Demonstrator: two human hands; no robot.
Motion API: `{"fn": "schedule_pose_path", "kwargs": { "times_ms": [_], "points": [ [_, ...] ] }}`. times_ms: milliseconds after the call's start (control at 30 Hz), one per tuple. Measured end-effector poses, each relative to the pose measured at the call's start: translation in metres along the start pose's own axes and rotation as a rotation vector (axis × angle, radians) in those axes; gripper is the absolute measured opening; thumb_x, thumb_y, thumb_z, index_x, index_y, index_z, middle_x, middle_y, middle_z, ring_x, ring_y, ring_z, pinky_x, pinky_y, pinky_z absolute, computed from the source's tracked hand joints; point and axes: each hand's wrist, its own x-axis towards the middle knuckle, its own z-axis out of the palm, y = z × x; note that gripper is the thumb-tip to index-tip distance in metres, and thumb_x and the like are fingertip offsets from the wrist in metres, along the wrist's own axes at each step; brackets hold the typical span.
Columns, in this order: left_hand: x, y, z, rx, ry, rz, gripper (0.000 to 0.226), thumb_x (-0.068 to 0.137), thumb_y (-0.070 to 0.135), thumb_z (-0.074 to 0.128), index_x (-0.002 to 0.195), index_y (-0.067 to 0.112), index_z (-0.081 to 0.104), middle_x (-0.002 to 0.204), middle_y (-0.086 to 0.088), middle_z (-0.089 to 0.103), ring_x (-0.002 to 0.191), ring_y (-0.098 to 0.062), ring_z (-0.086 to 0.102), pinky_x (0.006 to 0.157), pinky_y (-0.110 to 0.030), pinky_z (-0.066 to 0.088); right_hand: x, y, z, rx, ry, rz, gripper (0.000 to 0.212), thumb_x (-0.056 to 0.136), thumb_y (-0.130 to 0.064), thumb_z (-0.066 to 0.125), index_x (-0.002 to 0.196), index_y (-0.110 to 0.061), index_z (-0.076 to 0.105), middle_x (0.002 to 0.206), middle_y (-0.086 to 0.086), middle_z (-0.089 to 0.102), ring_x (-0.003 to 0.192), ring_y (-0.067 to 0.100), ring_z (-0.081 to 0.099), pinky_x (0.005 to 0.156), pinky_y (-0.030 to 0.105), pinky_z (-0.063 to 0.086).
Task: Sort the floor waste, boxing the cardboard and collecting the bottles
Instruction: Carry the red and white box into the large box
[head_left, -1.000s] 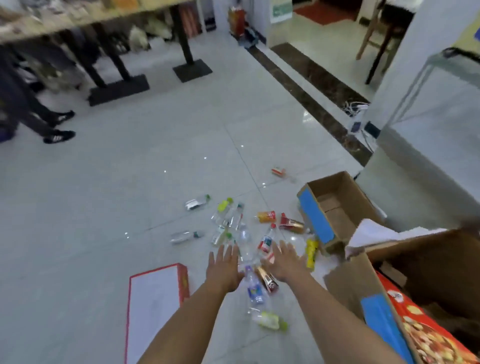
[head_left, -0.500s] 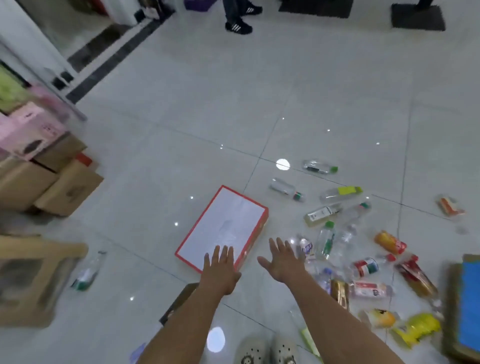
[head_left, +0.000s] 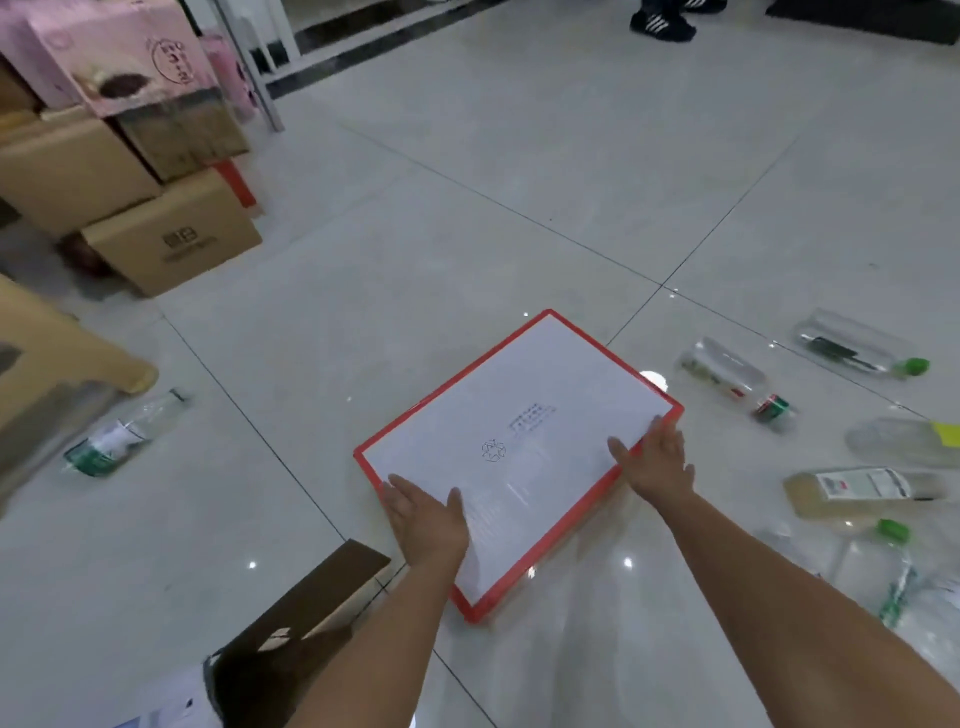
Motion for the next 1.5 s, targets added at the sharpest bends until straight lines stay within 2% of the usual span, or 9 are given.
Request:
{"fn": "schedule_pose_path", "kwargs": {
  "times_ms": [267,500,600,833,933,1033,1167,1367,1500],
  "points": [
    [0.028,-0.017,0.030,-0.166,0.258,0.017,0.097,0.090,0.050,0.054,0.153,0.009,-0.006,0.162,-0.009,-0.006,0.149,-0.031,0.007,0.115,-0.042,0.028,0.062,0.017,0.019,0.019,0.168,-0.087,0.091,0.089,-0.055,0.048,0.153,-0.012,-0.002,0.161,0.004,-0.007,0.149,0.025,0.002,0.118,0.053,0.003],
    [0.033,-0.023,0.022,-0.792,0.012,-0.342,0.075,0.082,0.044,0.070,0.140,0.008,0.037,0.136,-0.015,0.051,0.123,-0.037,0.052,0.104,-0.050,0.042,0.076,0.021,-0.003,0.105,0.110,-0.055,0.096,0.084,-0.053,0.060,0.153,-0.013,0.005,0.159,0.009,0.007,0.146,0.032,0.017,0.118,0.051,0.011],
    [0.027,-0.024,0.012,-0.856,-0.048,-0.358,0.070,0.080,0.040,0.074,0.137,0.010,0.045,0.134,-0.012,0.055,0.121,-0.036,0.053,0.104,-0.050,0.042,0.072,0.026,-0.015,0.221,0.099,0.080,0.092,0.080,-0.050,0.068,0.149,-0.008,0.024,0.150,0.016,0.016,0.141,0.036,0.022,0.112,0.048,0.031],
    [-0.053,0.025,-0.081,-0.797,-0.142,-0.346,0.046,0.090,0.024,0.066,0.130,0.005,0.051,0.129,-0.015,0.058,0.117,-0.037,0.054,0.104,-0.048,0.043,-0.021,0.048,-0.098,0.519,0.134,0.328,0.072,0.072,-0.044,0.077,0.122,-0.007,0.042,0.131,0.019,0.043,0.122,0.036,0.043,0.103,0.049,0.041],
    [-0.099,0.074,-0.142,-0.734,-0.209,-0.265,0.045,0.088,0.026,0.069,0.125,0.006,0.054,0.125,-0.014,0.061,0.110,-0.037,0.058,0.101,-0.050,0.046,-0.082,0.047,-0.169,0.755,0.163,0.388,0.059,0.073,-0.028,0.080,0.111,-0.004,0.041,0.117,0.019,0.055,0.099,0.031,0.056,0.082,0.042,0.051],
    [-0.148,0.135,-0.206,-0.660,-0.279,-0.174,0.044,0.086,0.024,0.072,0.123,0.005,0.056,0.122,-0.015,0.063,0.101,-0.035,0.060,0.096,-0.050,0.049,-0.150,0.047,-0.246,0.879,0.193,0.412,0.052,0.074,-0.016,0.080,0.111,0.005,0.050,0.112,0.020,0.061,0.090,0.028,0.059,0.065,0.031,0.046],
    [-0.227,0.230,-0.289,-0.550,-0.408,0.002,0.042,0.087,0.018,0.071,0.123,0.001,0.058,0.121,-0.017,0.063,0.097,-0.033,0.060,0.091,-0.045,0.049,-0.261,0.046,-0.347,1.016,0.256,0.469,0.042,0.078,-0.009,0.075,0.114,0.001,0.056,0.105,0.015,0.062,0.090,0.027,0.059,0.062,0.028,0.048],
    [-0.369,0.362,-0.364,-0.241,-0.608,0.290,0.043,0.089,0.024,0.068,0.124,0.002,0.056,0.120,-0.016,0.064,0.103,-0.038,0.062,0.096,-0.049,0.050,-0.446,0.061,-0.458,1.216,0.466,0.664,0.045,0.076,-0.006,0.076,0.117,-0.002,0.061,0.116,0.017,0.065,0.097,0.029,0.060,0.091,0.042,0.051],
    [-0.475,0.415,-0.359,-0.045,-0.775,0.550,0.039,0.087,0.017,0.069,0.119,-0.002,0.059,0.116,-0.017,0.066,0.102,-0.036,0.065,0.091,-0.043,0.053,-0.570,0.075,-0.479,1.423,0.747,0.837,0.043,0.082,0.001,0.070,0.122,0.007,0.054,0.113,0.015,0.060,0.094,0.026,0.054,0.060,0.020,0.049]
  ]
}}
